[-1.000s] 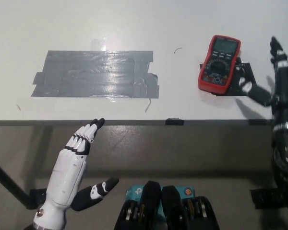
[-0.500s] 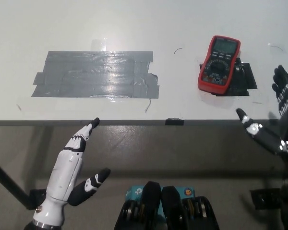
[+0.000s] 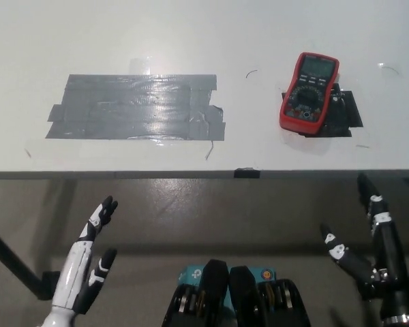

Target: The robot first picks the multimeter with right hand and then unfolds the black stand on the back of it using left hand

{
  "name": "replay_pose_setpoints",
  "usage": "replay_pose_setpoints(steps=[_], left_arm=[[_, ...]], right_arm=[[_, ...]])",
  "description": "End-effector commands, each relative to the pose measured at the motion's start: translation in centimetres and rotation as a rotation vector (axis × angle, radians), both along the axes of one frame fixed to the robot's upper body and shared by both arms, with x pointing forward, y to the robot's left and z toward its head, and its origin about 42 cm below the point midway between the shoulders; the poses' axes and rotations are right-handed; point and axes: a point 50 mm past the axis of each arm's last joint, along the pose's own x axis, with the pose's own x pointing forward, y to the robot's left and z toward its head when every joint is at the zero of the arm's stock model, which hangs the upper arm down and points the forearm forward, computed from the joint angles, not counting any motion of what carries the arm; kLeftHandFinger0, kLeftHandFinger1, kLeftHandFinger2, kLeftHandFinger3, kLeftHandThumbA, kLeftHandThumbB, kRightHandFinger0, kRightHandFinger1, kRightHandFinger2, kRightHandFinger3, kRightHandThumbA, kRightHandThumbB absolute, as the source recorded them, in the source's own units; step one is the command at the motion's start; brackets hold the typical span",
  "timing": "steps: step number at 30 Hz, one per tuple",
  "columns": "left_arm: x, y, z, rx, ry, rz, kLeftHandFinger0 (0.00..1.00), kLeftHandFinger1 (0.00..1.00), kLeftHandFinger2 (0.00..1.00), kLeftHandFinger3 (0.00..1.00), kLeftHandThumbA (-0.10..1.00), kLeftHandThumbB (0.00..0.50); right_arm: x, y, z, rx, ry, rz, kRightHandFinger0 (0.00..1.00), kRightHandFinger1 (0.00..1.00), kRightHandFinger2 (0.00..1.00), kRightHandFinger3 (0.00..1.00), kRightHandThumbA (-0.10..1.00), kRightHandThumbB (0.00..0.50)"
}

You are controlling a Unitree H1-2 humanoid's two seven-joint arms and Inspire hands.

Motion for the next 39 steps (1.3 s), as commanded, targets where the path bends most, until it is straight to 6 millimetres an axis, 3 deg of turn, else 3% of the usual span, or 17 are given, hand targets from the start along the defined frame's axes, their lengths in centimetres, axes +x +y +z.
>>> replay_pose_setpoints(steps=[1, 4, 13, 20, 24, 27, 39], left_arm=[[0.2, 0.8, 0.0, -0.049, 0.031, -0.005, 1.00, 1.00, 1.00, 1.00, 1.00, 0.256], [0.2, 1.0, -0.4, -0.020, 0.012, 0.001, 1.00, 1.00, 1.00, 1.00, 1.00, 0.216], [0.1, 1.3, -1.0, -0.001, 0.020, 0.003, 1.00, 1.00, 1.00, 1.00, 1.00, 0.182], [-0.6, 1.2, -1.6, 0.020, 0.066, 0.010, 1.00, 1.00, 1.00, 1.00, 1.00, 0.212], [-1.0, 1.1, -2.1, 0.028, 0.074, 0.001, 1.00, 1.00, 1.00, 1.00, 1.00, 0.201], [-1.3, 1.2, -2.4, 0.030, 0.102, 0.003, 1.00, 1.00, 1.00, 1.00, 1.00, 0.226], [-2.4, 1.5, -3.1, 0.064, 0.150, 0.001, 1.00, 1.00, 1.00, 1.00, 1.00, 0.233]], right_arm=[[1.0, 0.9, 0.8, -0.023, -0.078, 0.104, 1.00, 1.00, 1.00, 1.00, 0.60, 0.287], [1.0, 1.0, 0.6, -0.012, -0.059, 0.115, 1.00, 1.00, 1.00, 1.00, 0.58, 0.276], [0.9, 0.8, 0.0, -0.019, -0.041, 0.121, 1.00, 1.00, 1.00, 1.00, 0.54, 0.248], [0.1, 0.6, -0.5, -0.021, -0.016, 0.127, 1.00, 1.00, 1.00, 1.00, 0.55, 0.251], [-0.3, 0.4, -0.9, -0.018, 0.008, 0.124, 1.00, 1.00, 1.00, 1.00, 0.56, 0.259], [-0.6, 0.5, -1.3, -0.023, 0.017, 0.130, 0.99, 1.00, 1.00, 1.00, 0.55, 0.252], [-1.6, 0.8, -2.1, -0.049, 0.055, 0.152, 0.95, 1.00, 1.00, 1.00, 0.54, 0.245]])
